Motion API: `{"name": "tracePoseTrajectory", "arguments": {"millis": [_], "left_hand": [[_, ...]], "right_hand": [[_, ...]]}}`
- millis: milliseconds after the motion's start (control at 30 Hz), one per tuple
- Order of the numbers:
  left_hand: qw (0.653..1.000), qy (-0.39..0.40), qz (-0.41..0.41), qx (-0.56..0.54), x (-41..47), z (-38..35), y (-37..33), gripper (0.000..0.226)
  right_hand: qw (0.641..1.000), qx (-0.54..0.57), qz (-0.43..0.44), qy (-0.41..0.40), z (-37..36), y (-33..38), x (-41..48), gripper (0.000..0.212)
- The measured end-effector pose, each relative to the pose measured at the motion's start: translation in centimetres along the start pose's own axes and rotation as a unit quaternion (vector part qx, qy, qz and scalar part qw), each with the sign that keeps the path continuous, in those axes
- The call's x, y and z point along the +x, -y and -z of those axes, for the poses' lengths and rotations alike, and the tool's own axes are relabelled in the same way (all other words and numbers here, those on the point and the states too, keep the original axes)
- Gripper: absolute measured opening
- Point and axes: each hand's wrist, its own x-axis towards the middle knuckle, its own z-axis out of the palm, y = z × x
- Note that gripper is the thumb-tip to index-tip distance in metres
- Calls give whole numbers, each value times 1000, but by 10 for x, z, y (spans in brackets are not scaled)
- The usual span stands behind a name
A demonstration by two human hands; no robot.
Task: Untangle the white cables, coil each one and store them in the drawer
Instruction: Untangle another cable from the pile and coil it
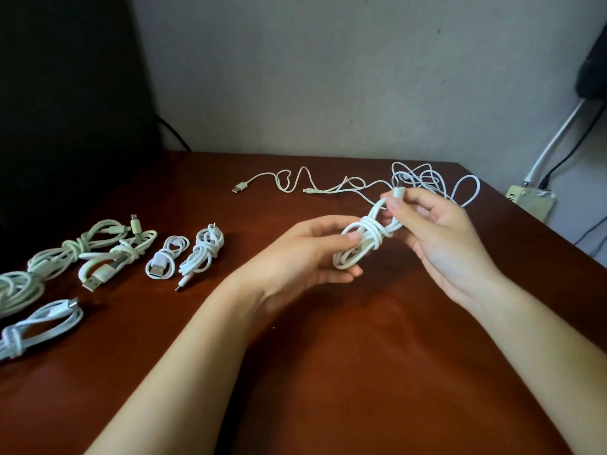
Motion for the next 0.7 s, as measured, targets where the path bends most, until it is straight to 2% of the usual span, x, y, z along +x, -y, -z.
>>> {"name": "tracePoseTrajectory", "arguments": {"millis": [200, 333, 400, 533, 633, 700], "left_hand": [[998, -2, 12, 58, -1, 1, 6, 30], [997, -27, 6, 75, 1, 0, 10, 36], [990, -56, -17, 125, 3, 0, 13, 41], [963, -103, -50, 243, 10, 4, 21, 44], [918, -144, -60, 364, 13, 5, 25, 43], [901, -171, -73, 392, 13, 3, 26, 44]], "right_hand": [[999, -31, 6, 8, 1, -3, 0, 23], [999, -51, -5, 3, 1, -5, 0, 19], [998, -54, -18, -9, 3, -8, 2, 17], [997, -48, -59, -18, 7, -18, 6, 14], [995, -75, -67, -18, 6, -27, 8, 17], [994, -91, -61, -22, 4, -32, 8, 19]]}}
